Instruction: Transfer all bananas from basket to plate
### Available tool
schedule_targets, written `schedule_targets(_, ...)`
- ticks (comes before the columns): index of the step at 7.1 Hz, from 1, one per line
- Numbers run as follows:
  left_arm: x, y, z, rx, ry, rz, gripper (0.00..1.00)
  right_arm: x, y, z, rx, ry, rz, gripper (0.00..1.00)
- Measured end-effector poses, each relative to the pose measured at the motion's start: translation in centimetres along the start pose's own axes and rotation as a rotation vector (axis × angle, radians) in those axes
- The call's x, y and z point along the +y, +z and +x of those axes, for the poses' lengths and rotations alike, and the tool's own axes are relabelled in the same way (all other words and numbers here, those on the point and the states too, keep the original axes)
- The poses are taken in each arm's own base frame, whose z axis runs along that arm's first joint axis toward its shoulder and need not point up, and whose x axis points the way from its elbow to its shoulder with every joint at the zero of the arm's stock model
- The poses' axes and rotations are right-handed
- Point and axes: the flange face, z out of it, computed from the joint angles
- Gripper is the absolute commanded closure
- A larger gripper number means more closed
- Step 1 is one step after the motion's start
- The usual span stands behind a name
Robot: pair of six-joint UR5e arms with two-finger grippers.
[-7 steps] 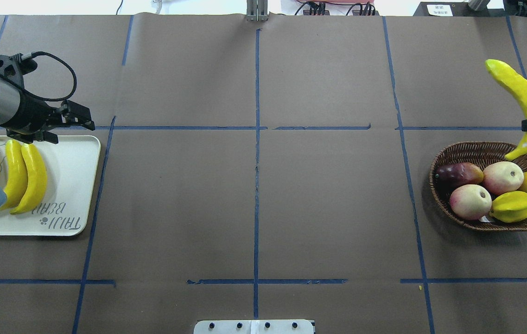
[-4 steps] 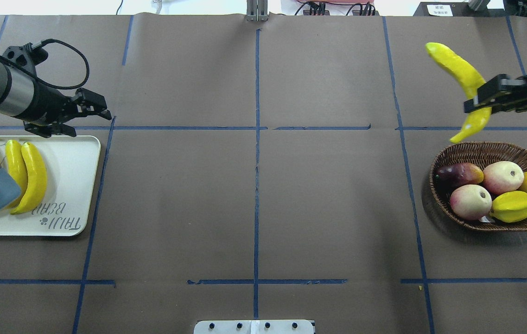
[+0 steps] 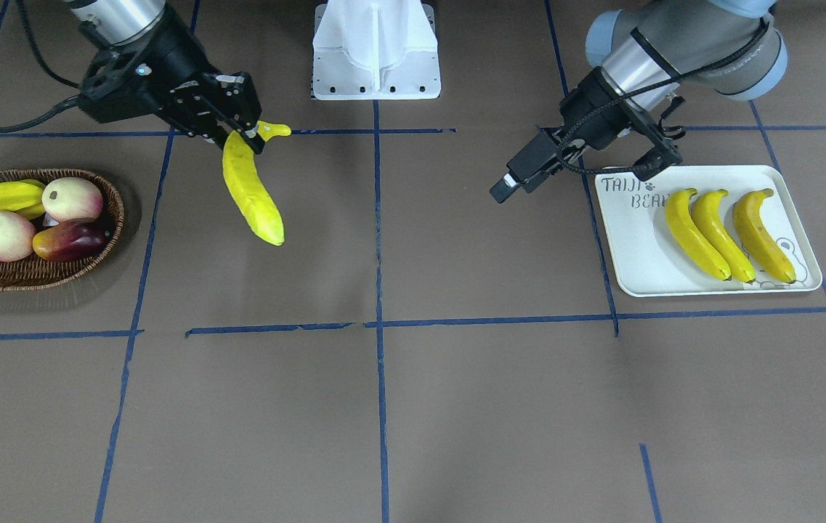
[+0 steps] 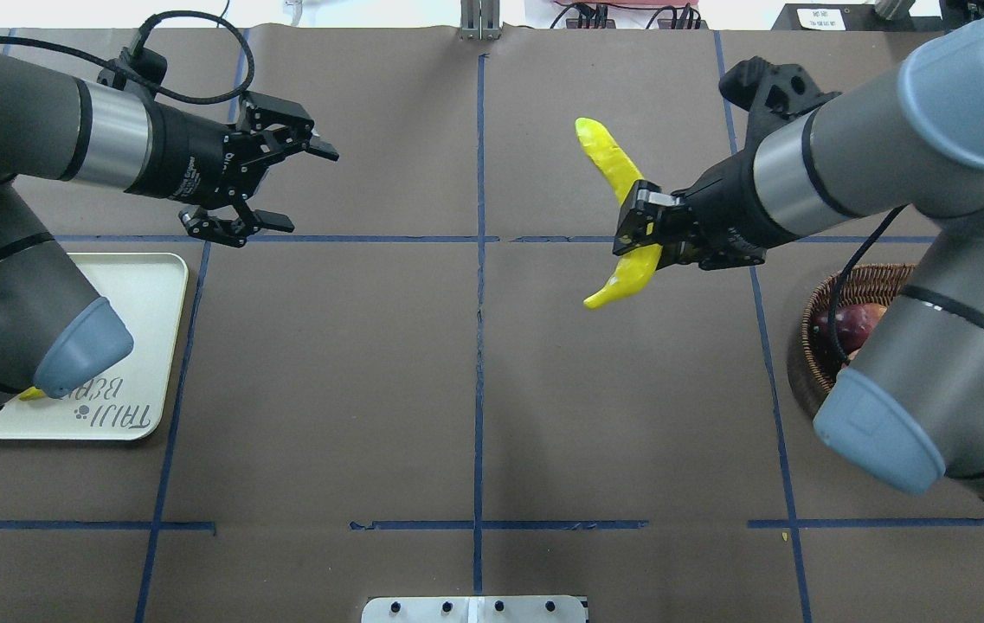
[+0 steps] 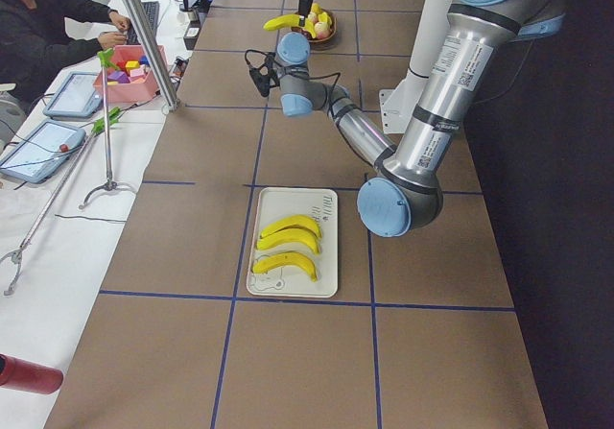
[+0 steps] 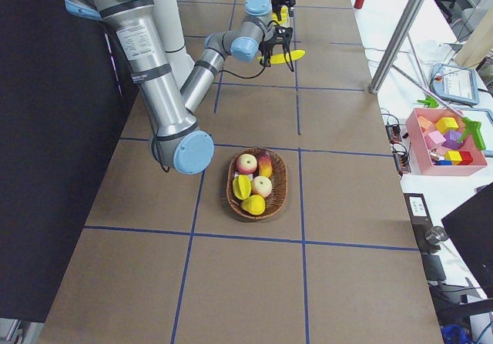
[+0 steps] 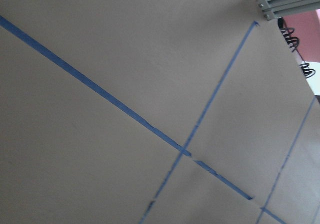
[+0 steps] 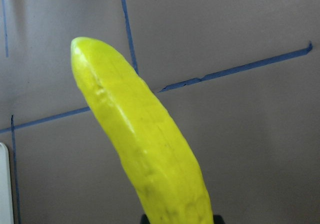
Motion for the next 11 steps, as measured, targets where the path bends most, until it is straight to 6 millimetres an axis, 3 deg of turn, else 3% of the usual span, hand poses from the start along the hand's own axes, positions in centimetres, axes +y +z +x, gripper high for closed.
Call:
schedule_targets(3, 6.6, 4.4, 2.7, 0.059, -0.083, -0.038, 0.01, 5.2, 1.5, -4.0, -0.041, -0.062, 0.016, 0.97)
schedule_targets(7, 10.2, 6.2, 6.5, 0.127, -0.116, -0.03, 0.01, 6.7, 2.1, -4.8, -0.05, -0.08, 0.014, 0.98)
schedule_targets(9, 12.7, 8.5, 6.5, 0.148, -0.117, -0.021, 0.01, 6.8, 2.1, -4.9, -0.05, -0.083, 0.011, 0.98)
schedule_targets(10, 13.9, 9.2, 6.3, 0.149, -0.116, -0.029, 0.23, 6.9, 2.2, -4.9, -0.051, -0.084, 0.008, 0.98)
schedule_targets(11, 14.8, 9.6, 6.2, 0.155, -0.115, -0.033, 0.79, 7.0, 2.2, -4.9, -0.051, -0.085, 0.006, 0.98)
